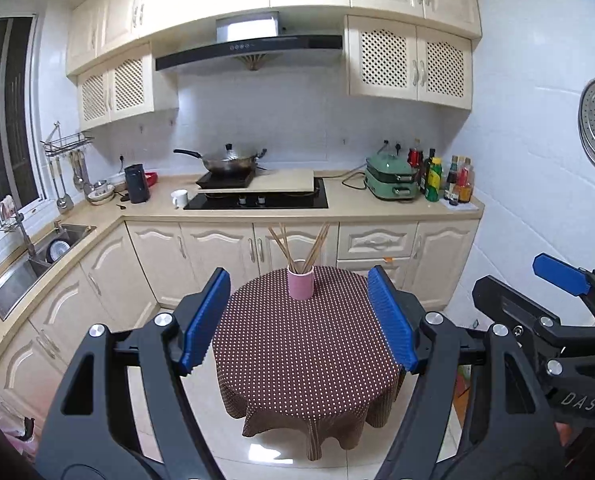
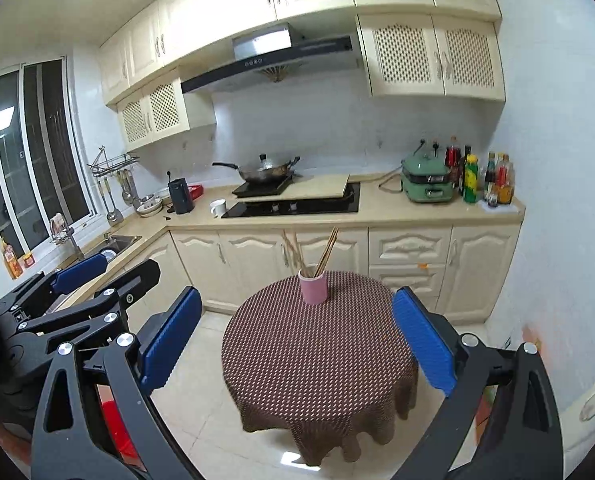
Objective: Organize utensils
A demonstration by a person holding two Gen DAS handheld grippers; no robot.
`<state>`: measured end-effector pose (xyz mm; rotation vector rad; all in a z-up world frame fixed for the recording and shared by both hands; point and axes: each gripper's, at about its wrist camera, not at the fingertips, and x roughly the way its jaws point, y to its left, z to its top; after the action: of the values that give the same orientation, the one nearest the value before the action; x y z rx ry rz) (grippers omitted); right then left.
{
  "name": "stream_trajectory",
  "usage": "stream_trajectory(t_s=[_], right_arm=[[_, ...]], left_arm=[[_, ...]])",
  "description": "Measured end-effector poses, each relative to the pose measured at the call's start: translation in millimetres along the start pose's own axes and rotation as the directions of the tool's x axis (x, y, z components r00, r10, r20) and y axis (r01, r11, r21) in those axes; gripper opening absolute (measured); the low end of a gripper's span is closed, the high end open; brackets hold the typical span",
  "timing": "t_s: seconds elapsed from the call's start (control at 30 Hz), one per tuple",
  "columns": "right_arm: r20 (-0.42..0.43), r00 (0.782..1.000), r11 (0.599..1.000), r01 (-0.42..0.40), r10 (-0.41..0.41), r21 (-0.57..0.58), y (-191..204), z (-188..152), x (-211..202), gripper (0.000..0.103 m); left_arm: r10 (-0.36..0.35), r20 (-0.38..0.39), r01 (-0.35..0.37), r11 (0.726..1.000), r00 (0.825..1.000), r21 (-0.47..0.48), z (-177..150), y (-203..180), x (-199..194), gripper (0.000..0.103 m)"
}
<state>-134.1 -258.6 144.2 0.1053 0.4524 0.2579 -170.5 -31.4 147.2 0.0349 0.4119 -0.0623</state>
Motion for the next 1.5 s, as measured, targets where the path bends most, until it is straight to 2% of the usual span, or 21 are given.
stream_trajectory(t_s=[0.23, 0.4, 0.9, 1.5], right_arm=[[0.047, 0.999, 0.999, -0.010, 0.012, -0.046, 5, 13, -23, 0.093], [0.071, 0.997, 0.997, 0.018, -0.012, -0.075, 12, 18, -37, 0.093], [0.117, 0.993, 0.997, 0.029, -0.019, -0.078, 13, 21, -74, 0.093], [0.128, 0.991, 0.997, 0.048, -0.040, -0.055, 14, 20, -87, 0.094]], left_arm=[[0.014, 0.046, -0.014, 1.000, 0.999, -0.010, 14, -2, -28, 0.071], [0.042, 0.075, -0.042, 0.999, 0.996, -0.003, 20, -6, -44, 0.071], [0.064, 0.145, -0.061, 0.998, 0.987, -0.023, 23, -9, -88, 0.071], [0.089, 0.185, -0.086, 0.996, 0.979, -0.024, 16, -13, -108, 0.075]])
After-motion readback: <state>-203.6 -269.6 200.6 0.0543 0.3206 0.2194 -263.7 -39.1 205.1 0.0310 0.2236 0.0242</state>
